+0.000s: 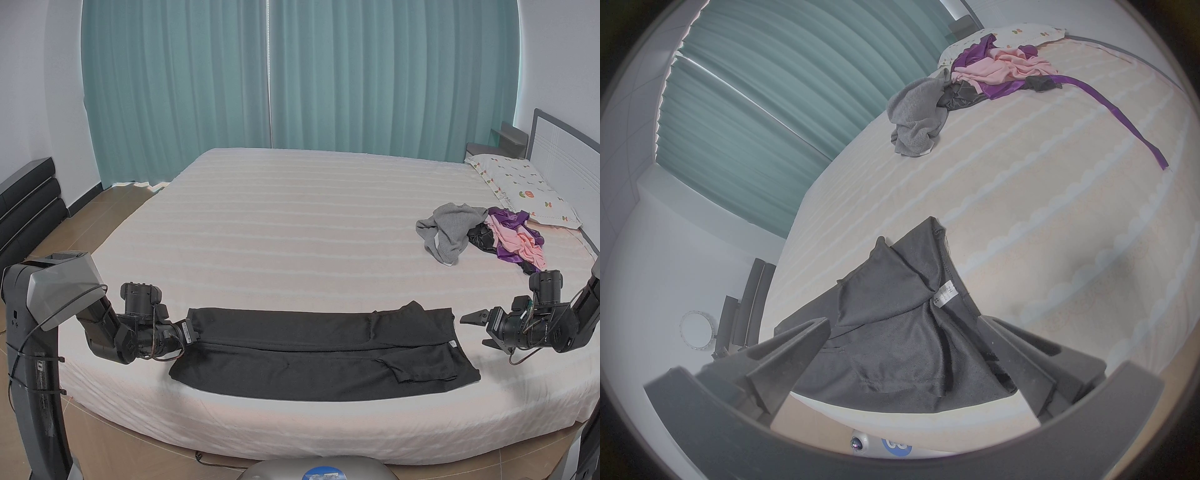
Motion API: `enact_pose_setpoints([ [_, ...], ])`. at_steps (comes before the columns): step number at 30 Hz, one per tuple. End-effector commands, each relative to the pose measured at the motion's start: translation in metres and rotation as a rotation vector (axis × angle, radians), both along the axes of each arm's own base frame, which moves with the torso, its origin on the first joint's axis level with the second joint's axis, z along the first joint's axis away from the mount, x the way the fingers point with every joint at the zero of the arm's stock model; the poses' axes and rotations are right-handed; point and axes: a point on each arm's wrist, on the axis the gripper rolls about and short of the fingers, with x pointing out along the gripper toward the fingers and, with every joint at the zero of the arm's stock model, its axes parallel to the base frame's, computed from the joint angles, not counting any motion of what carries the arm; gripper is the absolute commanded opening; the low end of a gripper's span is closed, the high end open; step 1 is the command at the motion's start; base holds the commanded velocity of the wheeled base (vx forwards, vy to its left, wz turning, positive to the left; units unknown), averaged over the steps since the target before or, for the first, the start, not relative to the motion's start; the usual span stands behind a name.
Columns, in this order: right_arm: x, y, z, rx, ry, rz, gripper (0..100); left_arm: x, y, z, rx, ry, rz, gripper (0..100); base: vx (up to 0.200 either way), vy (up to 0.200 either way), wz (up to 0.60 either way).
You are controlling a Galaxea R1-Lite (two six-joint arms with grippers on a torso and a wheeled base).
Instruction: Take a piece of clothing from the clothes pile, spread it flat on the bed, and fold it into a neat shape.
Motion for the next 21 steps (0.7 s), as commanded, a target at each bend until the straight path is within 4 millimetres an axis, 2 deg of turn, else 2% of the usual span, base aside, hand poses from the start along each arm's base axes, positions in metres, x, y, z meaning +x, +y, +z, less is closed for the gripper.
enact_pose_setpoints([
  [1,0.0,0.0,0.0,0.0,-0.001,0.001,100,0.0,-0.001,0.001,-0.002,-0.001,-0.001,0,0.0,0.0,0.0],
  [2,0.0,0.0,0.001,0.0,-0.004,0.001,100,0.0,0.0,0.001,-0.001,-0.001,0.0,0,0.0,0.0,0.0],
  [8,0.0,0.001,0.0,-0.001,-0.002,0.003,100,0.0,-0.001,0.001,-0.003,-0.003,0.0,0,-0.2,0.0,0.0],
  [20,0.001,0.001,0.001,0.0,-0.004,0.004,100,0.009,-0.007,0.006,-0.053,-0.07,0.025,0,0.0,0.0,0.0],
  [21,0.001,0.001,0.0,0.0,-0.003,0.004,100,0.011,-0.008,0.009,-0.064,-0.074,0.034,0,0.0,-0.2,0.0],
])
